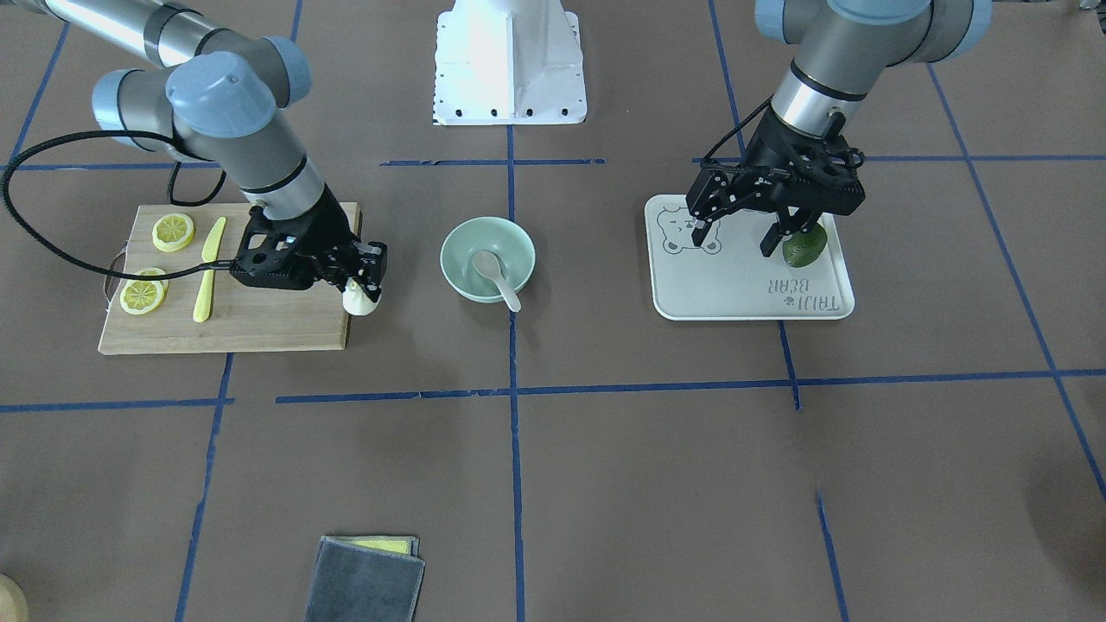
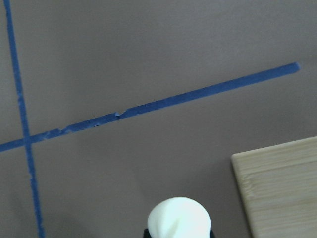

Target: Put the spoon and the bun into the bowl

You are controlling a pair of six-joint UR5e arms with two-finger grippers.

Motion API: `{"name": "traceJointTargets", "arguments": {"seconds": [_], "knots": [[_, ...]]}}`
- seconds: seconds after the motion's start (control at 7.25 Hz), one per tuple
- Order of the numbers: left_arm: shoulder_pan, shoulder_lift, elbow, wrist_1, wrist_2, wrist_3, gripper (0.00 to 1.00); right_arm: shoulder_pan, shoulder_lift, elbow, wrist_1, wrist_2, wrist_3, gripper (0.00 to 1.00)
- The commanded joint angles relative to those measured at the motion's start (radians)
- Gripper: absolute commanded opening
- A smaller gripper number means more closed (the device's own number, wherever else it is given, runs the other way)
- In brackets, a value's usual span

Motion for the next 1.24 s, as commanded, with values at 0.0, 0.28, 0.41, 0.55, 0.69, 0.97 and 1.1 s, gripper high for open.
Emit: {"name": "traceJointTargets", "arguments": {"seconds": [0.0,0.28,0.41,0.55,0.69,0.97,1.1], "knots": [[-0.01,0.008,-0.004,0.0,-0.001,0.001,0.94,-0.14,0.108,-0.003,-0.006,-0.108,0.176,0.41],[-0.01,0.01,-0.003,0.0,-0.001,0.001,0.94,-0.206,0.152,-0.011,-0.042,-0.173,0.193,0.52],[-0.01,0.013,-0.004,0.0,-0.001,0.001,0.94,-0.214,0.151,-0.011,-0.047,-0.184,0.193,0.55],[-0.01,0.013,-0.004,0.0,-0.001,0.001,0.95,-0.214,0.148,-0.011,-0.047,-0.183,0.19,0.73],[-0.01,0.016,-0.003,0.0,-0.001,0.001,0.95,-0.214,0.143,-0.011,-0.047,-0.181,0.185,0.86],[-0.021,0.036,0.007,0.0,-0.001,0.063,0.99,-0.196,0.11,-0.002,-0.049,-0.172,0.179,1.0],[-0.053,0.066,0.008,-0.002,-0.003,0.135,0.99,-0.167,0.09,0.0,-0.049,-0.163,0.173,1.0]]}}
